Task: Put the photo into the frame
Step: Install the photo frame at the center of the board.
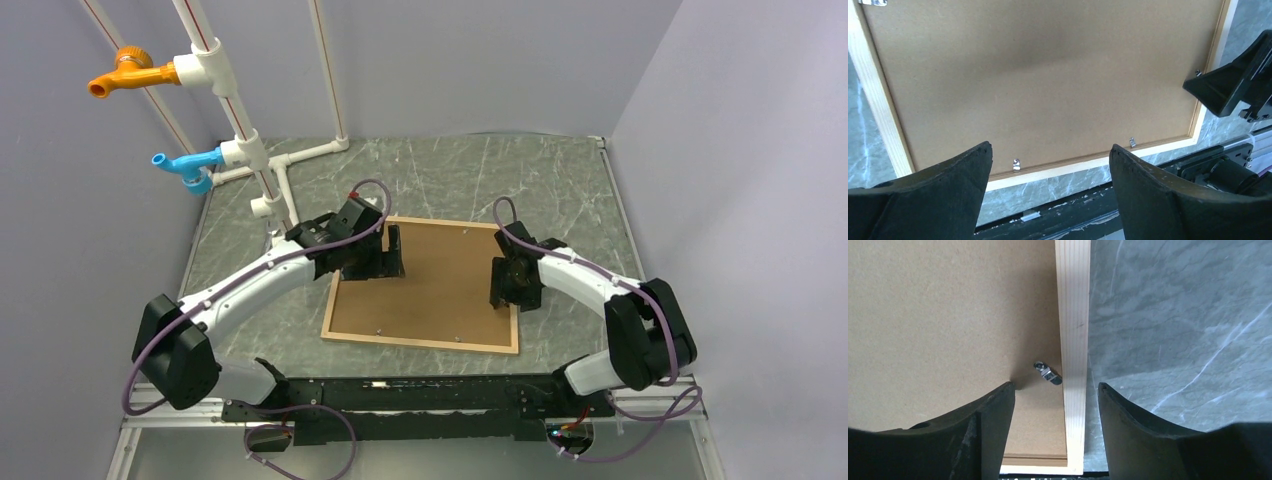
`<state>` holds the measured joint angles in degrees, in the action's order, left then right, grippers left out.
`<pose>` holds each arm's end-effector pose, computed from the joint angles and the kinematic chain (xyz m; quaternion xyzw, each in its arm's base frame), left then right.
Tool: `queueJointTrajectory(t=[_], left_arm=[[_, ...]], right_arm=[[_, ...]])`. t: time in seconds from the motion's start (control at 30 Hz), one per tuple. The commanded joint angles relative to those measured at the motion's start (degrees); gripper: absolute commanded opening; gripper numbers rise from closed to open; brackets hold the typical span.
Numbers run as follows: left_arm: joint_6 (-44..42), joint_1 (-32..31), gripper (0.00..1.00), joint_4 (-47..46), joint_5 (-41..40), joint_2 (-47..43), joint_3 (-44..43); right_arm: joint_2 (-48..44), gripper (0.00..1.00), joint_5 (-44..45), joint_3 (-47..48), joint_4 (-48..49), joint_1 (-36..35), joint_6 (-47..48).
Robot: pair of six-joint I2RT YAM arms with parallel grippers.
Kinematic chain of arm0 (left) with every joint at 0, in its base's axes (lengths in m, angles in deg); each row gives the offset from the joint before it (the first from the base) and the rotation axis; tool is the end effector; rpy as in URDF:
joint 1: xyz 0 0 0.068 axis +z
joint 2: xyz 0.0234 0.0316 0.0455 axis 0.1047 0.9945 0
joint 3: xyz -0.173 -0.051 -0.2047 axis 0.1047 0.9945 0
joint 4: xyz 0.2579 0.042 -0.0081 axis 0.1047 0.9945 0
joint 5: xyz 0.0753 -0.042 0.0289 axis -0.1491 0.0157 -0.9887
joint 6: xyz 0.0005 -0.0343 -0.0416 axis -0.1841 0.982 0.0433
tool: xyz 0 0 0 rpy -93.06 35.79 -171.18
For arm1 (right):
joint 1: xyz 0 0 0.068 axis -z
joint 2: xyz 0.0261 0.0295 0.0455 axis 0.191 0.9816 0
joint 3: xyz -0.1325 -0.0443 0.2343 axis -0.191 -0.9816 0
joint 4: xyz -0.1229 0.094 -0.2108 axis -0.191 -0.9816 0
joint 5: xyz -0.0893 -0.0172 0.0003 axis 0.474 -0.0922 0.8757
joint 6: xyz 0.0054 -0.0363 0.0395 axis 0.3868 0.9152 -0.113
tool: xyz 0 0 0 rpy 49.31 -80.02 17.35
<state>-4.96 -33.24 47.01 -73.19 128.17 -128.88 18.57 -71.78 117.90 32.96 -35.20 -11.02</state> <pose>0.2146 -0.1754 0.2763 -0.0141 0.9534 -0.1942 0.2305 0.2157 0.0938 0.1652 0.0691 0.9899 0.0187 0.1222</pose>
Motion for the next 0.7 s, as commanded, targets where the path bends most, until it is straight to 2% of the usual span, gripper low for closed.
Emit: queueJointTrajectory(t=[0.0, 0.13, 0.23, 0.3, 0.5, 0.67], left_arm=[[0.8, -1.3, 0.89, -2.2, 1.9, 1.7, -0.9], [0.2, -1.6, 0.89, -2.0, 2.0, 2.8, -1.4], [0.0, -1.7, 0.88, -1.7, 2.0, 3.2, -1.5], [-0.1, -1.8, 0.88, -1.7, 1.9, 3.3, -1.5], [-0.1, -1.8, 0.88, -1.8, 1.9, 3.7, -1.4], [-0.1, -1.8, 0.88, -1.4, 1.6, 4.1, -1.6]], right_arm=[[2.8, 0.63, 7.1, 3.1, -1.1, -0.1, -0.3], [5.1, 0.59, 8.4, 5.0, -1.0, -0.1, 0.5], [6.5, 0.44, 7.4, 5.2, -0.4, -0.1, 0.9], [6.9, 0.42, 6.7, 4.9, 0.0, -0.1, 1.2], [6.1, 0.41, 4.6, 4.4, -0.1, -0.1, 1.8], [4.0, 0.48, 3.2, 5.1, -1.3, -0.2, 2.7]])
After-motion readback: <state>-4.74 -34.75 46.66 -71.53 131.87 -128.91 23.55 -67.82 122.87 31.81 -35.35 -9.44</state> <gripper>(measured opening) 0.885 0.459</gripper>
